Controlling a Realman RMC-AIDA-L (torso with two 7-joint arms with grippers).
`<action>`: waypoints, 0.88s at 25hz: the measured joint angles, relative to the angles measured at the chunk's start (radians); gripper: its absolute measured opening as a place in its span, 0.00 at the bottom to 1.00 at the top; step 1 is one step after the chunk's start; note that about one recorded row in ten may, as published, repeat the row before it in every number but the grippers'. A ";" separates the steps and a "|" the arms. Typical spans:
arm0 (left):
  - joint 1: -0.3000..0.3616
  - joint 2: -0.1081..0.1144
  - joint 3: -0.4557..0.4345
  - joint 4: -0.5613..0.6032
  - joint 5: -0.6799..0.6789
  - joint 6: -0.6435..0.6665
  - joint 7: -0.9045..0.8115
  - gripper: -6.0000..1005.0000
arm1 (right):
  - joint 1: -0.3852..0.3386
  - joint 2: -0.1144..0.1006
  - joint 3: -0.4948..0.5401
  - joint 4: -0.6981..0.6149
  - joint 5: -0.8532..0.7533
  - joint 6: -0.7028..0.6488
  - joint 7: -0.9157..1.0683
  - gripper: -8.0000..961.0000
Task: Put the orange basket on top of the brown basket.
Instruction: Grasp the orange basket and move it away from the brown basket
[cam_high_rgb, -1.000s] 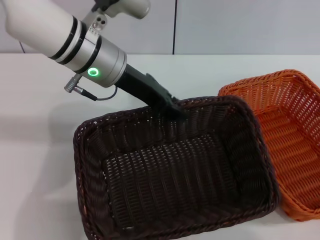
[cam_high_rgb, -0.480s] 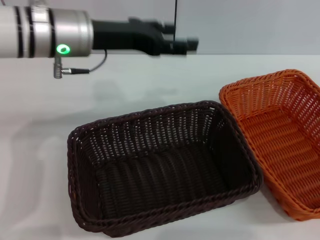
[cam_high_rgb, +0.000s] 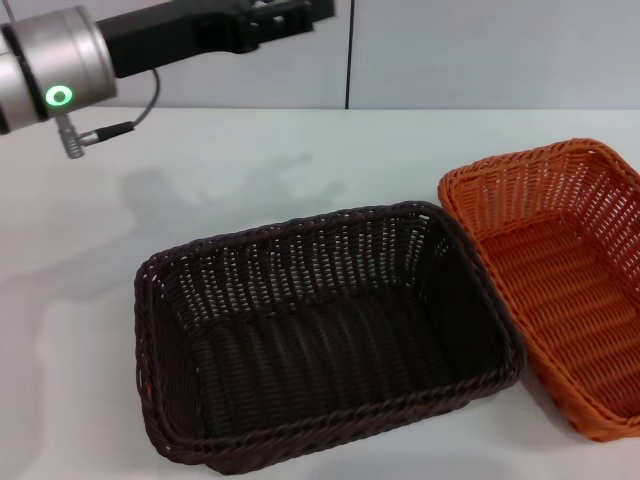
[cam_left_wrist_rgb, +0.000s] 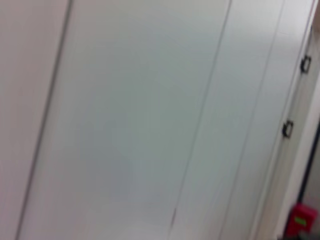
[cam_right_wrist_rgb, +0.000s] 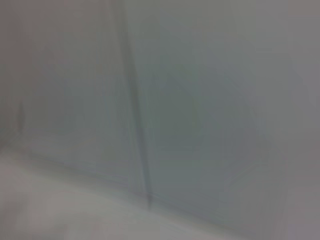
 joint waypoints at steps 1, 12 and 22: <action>0.005 0.000 -0.001 0.000 -0.008 0.004 0.000 0.86 | 0.024 -0.006 -0.004 -0.013 -0.072 -0.033 0.001 0.58; 0.047 -0.002 0.006 0.017 -0.066 0.013 -0.006 0.86 | 0.172 0.027 -0.213 -0.040 -0.489 -0.209 0.040 0.58; 0.064 0.002 0.001 0.002 -0.066 0.009 -0.004 0.86 | 0.166 0.084 -0.391 -0.095 -0.553 -0.398 0.093 0.58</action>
